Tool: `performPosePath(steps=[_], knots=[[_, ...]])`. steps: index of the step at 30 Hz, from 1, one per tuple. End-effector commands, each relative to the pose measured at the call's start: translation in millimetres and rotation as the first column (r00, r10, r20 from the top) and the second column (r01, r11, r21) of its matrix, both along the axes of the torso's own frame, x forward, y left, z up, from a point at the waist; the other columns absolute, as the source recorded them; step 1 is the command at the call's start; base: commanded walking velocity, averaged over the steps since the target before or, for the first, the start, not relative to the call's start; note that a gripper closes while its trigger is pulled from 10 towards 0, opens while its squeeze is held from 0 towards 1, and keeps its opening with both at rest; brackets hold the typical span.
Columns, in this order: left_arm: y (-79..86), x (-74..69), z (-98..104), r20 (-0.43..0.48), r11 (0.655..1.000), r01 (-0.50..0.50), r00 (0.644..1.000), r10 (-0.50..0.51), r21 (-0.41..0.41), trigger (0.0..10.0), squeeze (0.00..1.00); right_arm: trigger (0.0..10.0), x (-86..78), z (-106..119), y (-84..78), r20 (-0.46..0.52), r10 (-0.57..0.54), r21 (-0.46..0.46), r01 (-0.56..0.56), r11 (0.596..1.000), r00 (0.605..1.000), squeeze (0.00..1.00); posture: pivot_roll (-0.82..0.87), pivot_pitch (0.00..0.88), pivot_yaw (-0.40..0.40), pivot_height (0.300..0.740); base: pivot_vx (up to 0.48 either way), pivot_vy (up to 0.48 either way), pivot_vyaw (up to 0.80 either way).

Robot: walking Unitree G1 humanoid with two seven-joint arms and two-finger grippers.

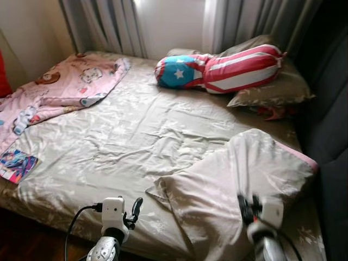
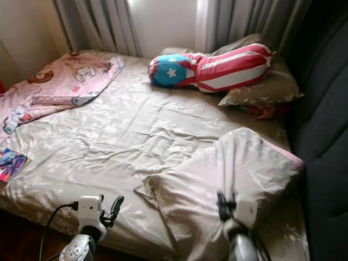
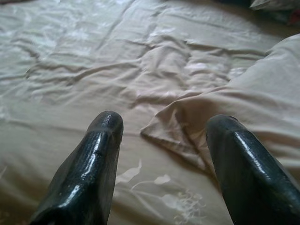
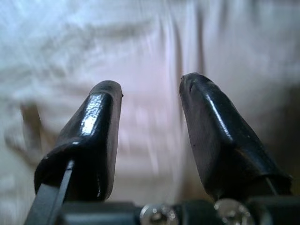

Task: Clean up the room

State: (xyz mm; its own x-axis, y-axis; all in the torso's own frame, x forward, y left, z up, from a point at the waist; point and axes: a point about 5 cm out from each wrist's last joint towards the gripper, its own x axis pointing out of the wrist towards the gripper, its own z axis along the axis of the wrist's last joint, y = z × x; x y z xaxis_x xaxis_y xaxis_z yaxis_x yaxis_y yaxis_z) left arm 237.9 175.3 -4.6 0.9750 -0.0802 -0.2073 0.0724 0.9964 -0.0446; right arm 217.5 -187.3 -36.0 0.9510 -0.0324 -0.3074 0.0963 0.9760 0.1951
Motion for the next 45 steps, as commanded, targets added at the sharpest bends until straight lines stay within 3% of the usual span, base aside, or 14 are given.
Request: performPosePath(steps=[1, 6, 13, 45], knots=[[-1.9, 3.2, 3, 0.009, 1.000, 0.003, 1.000, -0.003, -0.012, 10.0, 0.00, 10.0, 5.3, 4, -5.6, 0.005, -0.024, -0.012, 0.024, 1.000, 1.000, 0.00, -0.10, 0.000, -0.031, 0.740, 0.000, 0.000, 0.00], [-3.2, 7.4, 7, 0.017, 1.000, 0.006, 1.000, -0.006, -0.014, 10.0, 0.00, 10.0, 10.7, 0, -6.3, -0.069, -0.032, -0.006, 0.032, 0.999, 0.997, 0.00, -0.09, 0.002, -0.032, 0.730, 0.000, 0.000, 0.00], [-3.2, 7.9, 8, 0.019, 1.000, 0.005, 1.000, -0.005, -0.014, 10.0, 0.00, 10.0, 13.4, -1, -1.8, -0.081, -0.015, -0.014, 0.014, 1.000, 0.997, 0.00, -0.09, 0.020, -0.033, 0.690, 0.000, 0.000, 0.00], [-7.7, 13.2, 15, 0.025, 0.999, 0.018, 1.000, -0.017, -0.028, 10.0, 0.00, 10.0, 25.8, -1, 9.5, -0.159, 0.037, -0.029, -0.042, 0.999, 0.987, 0.00, -0.08, 0.049, -0.031, 0.675, 0.000, 0.000, 0.00]])
